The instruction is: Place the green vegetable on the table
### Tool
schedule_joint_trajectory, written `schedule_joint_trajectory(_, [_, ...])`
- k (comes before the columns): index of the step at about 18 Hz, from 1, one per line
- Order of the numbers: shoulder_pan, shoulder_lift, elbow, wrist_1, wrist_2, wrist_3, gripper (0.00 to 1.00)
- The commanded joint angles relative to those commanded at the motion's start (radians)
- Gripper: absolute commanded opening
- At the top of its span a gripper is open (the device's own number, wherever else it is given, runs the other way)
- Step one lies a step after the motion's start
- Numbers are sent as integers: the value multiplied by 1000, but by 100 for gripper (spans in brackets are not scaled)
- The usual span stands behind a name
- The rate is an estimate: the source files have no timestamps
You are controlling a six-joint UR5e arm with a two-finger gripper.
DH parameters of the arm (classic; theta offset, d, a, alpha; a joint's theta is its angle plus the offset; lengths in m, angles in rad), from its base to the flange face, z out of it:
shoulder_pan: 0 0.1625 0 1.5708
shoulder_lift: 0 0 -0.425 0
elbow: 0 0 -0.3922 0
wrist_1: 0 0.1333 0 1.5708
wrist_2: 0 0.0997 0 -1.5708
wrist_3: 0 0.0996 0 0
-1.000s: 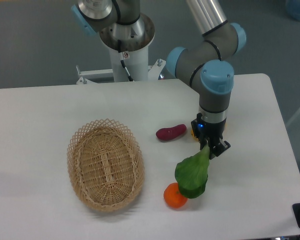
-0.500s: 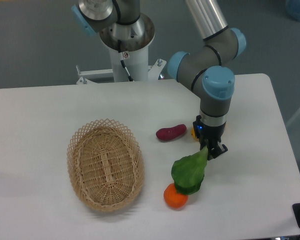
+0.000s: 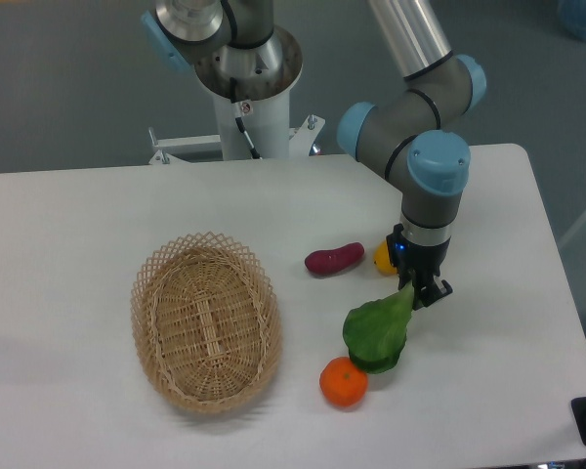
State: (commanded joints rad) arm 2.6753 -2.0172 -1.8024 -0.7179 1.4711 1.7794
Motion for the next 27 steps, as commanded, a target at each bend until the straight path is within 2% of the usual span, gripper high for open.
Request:
schedule_joint_trajectory(3, [0,-2,2,0,0,-3,65])
schedule_joint_trajectory(5, [0,0,2,0,0,-5,91])
schedule_joint_trajectory(6, [0,0,2,0,0,-5,99])
schedule_joint_trajectory(11, [-3,20,17,-2,-2,-72,100])
schedule_joint_trajectory(16, [-44,31,136,-20,5,-205,100])
schedule_joint_trajectory(18, [-52,46,166,-31,5,-242,100])
schedule_joint_trajectory(20, [-49,67,207,-99,3,-253,100])
schedule_joint_trajectory(24, [-43,75,348,-369,3,-239,100])
schedule_joint_trajectory(27, [-22,77,429,-515,41,-219,100])
